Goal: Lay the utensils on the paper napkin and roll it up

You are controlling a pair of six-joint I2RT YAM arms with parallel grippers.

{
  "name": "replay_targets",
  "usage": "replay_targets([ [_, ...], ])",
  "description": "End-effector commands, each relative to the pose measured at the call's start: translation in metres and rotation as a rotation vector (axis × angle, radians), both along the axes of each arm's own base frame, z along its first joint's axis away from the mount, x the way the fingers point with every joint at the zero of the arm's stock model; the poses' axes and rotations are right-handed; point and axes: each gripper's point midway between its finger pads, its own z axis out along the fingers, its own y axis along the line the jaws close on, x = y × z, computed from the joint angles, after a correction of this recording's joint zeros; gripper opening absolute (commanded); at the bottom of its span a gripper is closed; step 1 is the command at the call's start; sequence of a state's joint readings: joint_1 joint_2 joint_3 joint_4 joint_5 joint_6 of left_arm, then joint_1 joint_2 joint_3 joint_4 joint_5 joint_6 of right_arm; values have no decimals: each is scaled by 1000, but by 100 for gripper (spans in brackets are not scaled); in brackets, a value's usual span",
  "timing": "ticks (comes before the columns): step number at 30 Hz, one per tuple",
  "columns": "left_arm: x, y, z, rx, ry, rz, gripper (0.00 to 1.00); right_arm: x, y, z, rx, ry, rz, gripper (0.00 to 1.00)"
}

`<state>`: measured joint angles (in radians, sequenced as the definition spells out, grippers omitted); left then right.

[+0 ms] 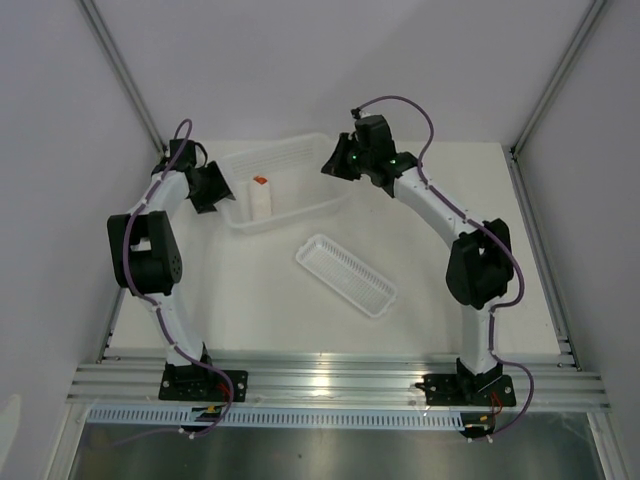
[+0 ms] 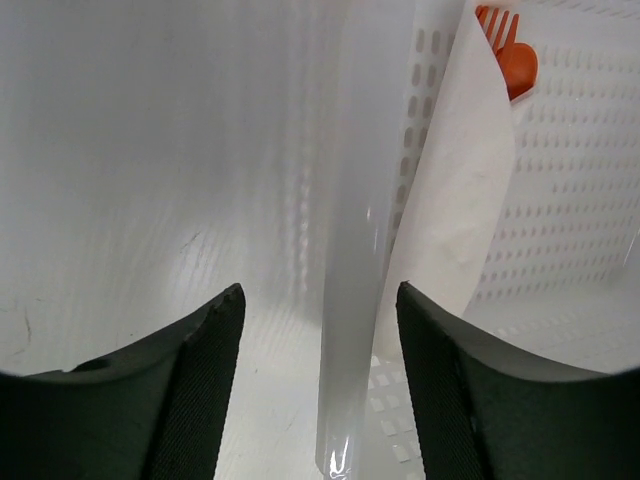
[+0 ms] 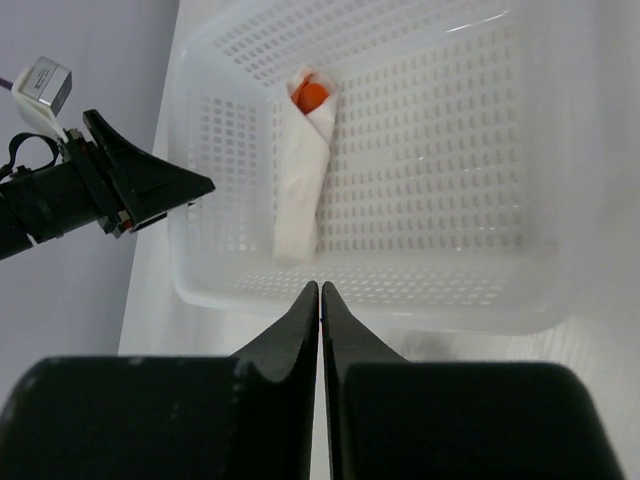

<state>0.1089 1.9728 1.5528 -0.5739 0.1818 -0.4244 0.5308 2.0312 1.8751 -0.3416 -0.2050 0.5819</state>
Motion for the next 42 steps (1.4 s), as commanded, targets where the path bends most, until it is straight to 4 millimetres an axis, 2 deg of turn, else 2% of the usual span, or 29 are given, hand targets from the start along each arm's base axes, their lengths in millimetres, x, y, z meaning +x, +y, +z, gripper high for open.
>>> replay_targets([
  [1,5,9,26,31,-43,12,67,-1,-29,50,12,-102,-53,6],
  [4,7,7,41,28,-66,-9,71,-3,-50,62,8,-116,-89,9],
  [6,7,7,50,34,-81,-15,72,-1,-71,59,-6,-106,-128,9],
  [7,6,8,60,45,-99,-25,74,-5,-82,70,-4,-122,-144,11],
  [8,5,8,67,55,-112,-30,76,-7,-91,62,-21,-110,-159,13],
  [9,3,10,70,66,-116,-34,79,-5,-108,64,-34,-112,-198,20],
  [11,-2,12,90,100,-153,-53,81,-14,-132,64,-60,-103,-235,28],
  [12,-5,13,98,114,-164,-60,82,-12,-153,63,-70,-99,-278,31],
  [13,-11,15,110,145,-181,-82,82,-15,-163,61,-78,-88,-293,32],
  [14,-14,17,118,162,-194,-93,83,-21,-174,69,-78,-105,-309,33],
  [16,-26,19,137,212,-227,-138,86,-27,-199,58,-110,-75,-347,39],
  [17,-31,20,142,231,-234,-153,86,-33,-205,63,-122,-88,-346,43],
  [19,-43,22,148,287,-241,-214,86,-40,-224,56,-154,-63,-364,47],
  [20,-52,24,161,316,-267,-226,87,-44,-229,58,-163,-67,-366,56],
  [22,-66,29,161,379,-259,-263,88,-50,-248,53,-197,-44,-387,69],
  [23,-80,38,163,448,-253,-274,88,-55,-257,53,-211,-30,-402,79],
  [24,-84,41,172,470,-271,-256,89,-57,-265,54,-216,-26,-425,86],
  [25,-91,46,169,505,-265,-268,90,-59,-282,51,-227,-16,-461,88],
  [27,-108,57,177,581,-274,-229,93,-66,-301,53,-234,-13,-510,93],
  [28,-116,60,171,599,-261,-231,94,-70,-310,47,-247,3,-528,93],
  [29,-123,62,167,609,-249,-225,95,-72,-333,46,-268,12,-591,95],
  [30,-131,66,174,636,-267,-203,96,-77,-343,40,-289,36,-620,99],
  [31,-139,66,162,636,-239,-205,97,-82,-352,38,-305,48,-643,99],
  [32,-143,66,162,638,-241,-199,99,-86,-370,32,-331,72,-704,99],
  [33,-149,67,166,640,-250,-186,99,-92,-376,28,-343,104,-719,100],
  [34,-155,67,155,632,-225,-188,100,-95,-381,24,-354,121,-726,99],
  [36,-161,65,151,623,-220,-177,100,-103,-389,18,-375,154,-742,99],
  [39,-170,63,140,609,-200,-178,100,-111,-387,12,-390,162,-711,100],
  [42,-175,63,140,612,-200,-182,100,-113,-382,16,-371,96,-687,99],
])
